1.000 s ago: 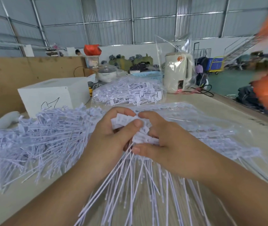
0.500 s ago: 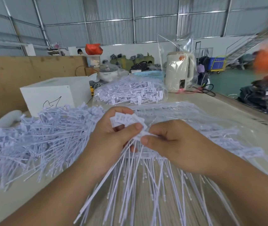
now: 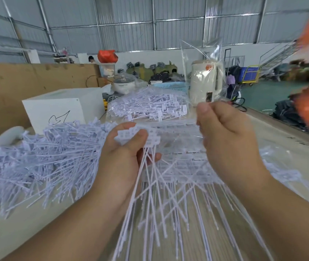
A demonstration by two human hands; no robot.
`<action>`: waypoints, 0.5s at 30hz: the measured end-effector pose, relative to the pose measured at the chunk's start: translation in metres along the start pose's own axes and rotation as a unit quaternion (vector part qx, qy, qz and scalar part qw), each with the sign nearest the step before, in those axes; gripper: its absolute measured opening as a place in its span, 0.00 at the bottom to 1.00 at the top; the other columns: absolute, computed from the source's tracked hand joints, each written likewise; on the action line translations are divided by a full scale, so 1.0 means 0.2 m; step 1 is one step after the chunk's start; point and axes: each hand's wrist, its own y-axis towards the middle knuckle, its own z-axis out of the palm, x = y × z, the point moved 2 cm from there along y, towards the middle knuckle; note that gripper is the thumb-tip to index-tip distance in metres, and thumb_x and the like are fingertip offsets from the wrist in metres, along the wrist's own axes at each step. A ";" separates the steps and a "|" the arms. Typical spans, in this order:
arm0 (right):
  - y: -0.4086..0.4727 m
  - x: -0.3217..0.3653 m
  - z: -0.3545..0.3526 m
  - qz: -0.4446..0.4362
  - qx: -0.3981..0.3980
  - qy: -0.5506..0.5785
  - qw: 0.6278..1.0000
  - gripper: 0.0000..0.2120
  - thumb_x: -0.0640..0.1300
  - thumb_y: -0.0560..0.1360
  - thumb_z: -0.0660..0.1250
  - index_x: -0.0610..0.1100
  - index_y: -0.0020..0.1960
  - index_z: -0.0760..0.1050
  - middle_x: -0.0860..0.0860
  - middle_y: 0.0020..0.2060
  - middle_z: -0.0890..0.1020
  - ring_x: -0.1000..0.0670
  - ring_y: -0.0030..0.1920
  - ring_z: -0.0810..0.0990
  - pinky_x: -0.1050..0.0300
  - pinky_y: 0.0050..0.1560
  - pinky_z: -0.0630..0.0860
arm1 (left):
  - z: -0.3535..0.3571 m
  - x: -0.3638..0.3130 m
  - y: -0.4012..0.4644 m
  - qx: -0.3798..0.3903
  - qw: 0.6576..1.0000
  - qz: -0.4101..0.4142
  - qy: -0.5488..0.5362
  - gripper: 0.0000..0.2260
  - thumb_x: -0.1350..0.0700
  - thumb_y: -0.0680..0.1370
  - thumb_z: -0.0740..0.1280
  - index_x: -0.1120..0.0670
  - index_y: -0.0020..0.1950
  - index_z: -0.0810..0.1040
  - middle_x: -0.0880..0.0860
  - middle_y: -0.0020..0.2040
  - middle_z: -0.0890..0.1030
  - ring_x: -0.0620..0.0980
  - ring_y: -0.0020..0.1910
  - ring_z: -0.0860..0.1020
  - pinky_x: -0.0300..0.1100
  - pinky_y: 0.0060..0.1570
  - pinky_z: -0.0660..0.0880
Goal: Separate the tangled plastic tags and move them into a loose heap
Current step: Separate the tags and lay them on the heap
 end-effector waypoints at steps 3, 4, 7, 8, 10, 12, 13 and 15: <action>-0.04 -0.03 0.04 0.003 0.154 -0.023 0.988 0.10 0.48 0.82 0.60 0.46 0.43 0.71 0.55 0.24 0.67 0.56 0.24 0.62 0.61 0.23 0.60 | 0.02 0.00 -0.01 0.023 0.999 0.026 0.043 0.10 0.61 0.74 0.70 0.54 0.54 0.76 0.53 0.41 0.83 0.49 0.33 0.82 0.41 0.29 0.77; -0.07 -0.04 0.07 0.000 0.196 -0.028 0.980 0.08 0.48 0.82 0.60 0.50 0.44 0.70 0.55 0.23 0.68 0.57 0.22 0.62 0.62 0.23 0.60 | 0.03 0.00 -0.02 0.041 0.996 0.039 0.065 0.11 0.59 0.71 0.71 0.53 0.53 0.76 0.53 0.40 0.83 0.50 0.35 0.82 0.43 0.30 0.77; -0.10 -0.05 0.12 -0.019 0.230 -0.042 0.972 0.04 0.49 0.82 0.59 0.51 0.49 0.66 0.56 0.22 0.71 0.60 0.19 0.67 0.69 0.23 0.60 | 0.05 0.01 -0.05 0.071 0.990 0.069 0.096 0.10 0.57 0.69 0.71 0.50 0.49 0.77 0.54 0.38 0.81 0.53 0.36 0.80 0.46 0.31 0.75; -0.10 -0.05 0.12 -0.019 0.231 -0.040 0.972 0.05 0.51 0.82 0.59 0.51 0.51 0.65 0.56 0.23 0.72 0.59 0.20 0.67 0.69 0.23 0.60 | 0.05 0.00 -0.06 0.076 0.990 0.075 0.091 0.09 0.58 0.71 0.70 0.50 0.50 0.76 0.53 0.37 0.82 0.51 0.35 0.80 0.44 0.29 0.76; -0.09 -0.05 0.12 0.002 0.236 -0.038 0.971 0.10 0.57 0.79 0.58 0.54 0.57 0.64 0.53 0.27 0.76 0.57 0.22 0.70 0.62 0.24 0.66 | 0.06 0.00 -0.07 0.099 0.989 0.070 0.079 0.08 0.62 0.76 0.66 0.50 0.51 0.76 0.52 0.36 0.83 0.49 0.32 0.80 0.41 0.27 0.76; -0.09 -0.06 0.12 0.041 0.259 -0.047 0.964 0.18 0.62 0.76 0.56 0.57 0.62 0.64 0.48 0.37 0.82 0.48 0.34 0.80 0.45 0.36 0.78 | 0.07 0.02 -0.09 0.128 0.988 0.051 0.064 0.08 0.63 0.78 0.63 0.51 0.50 0.77 0.53 0.37 0.83 0.49 0.32 0.81 0.40 0.26 0.76; -0.09 -0.06 0.12 0.052 0.277 -0.040 0.959 0.19 0.62 0.75 0.57 0.55 0.62 0.66 0.45 0.41 0.83 0.43 0.40 0.81 0.39 0.43 0.78 | 0.07 0.03 -0.09 0.138 0.988 0.041 0.057 0.07 0.62 0.77 0.64 0.52 0.49 0.78 0.56 0.38 0.83 0.51 0.34 0.81 0.41 0.27 0.76; -0.08 -0.06 0.12 0.055 0.292 -0.013 0.955 0.16 0.59 0.76 0.59 0.51 0.58 0.73 0.40 0.44 0.82 0.35 0.45 0.80 0.32 0.46 0.76 | 0.07 0.04 -0.07 0.150 0.987 0.018 0.046 0.06 0.60 0.73 0.68 0.52 0.48 0.80 0.61 0.42 0.81 0.57 0.38 0.79 0.45 0.32 0.77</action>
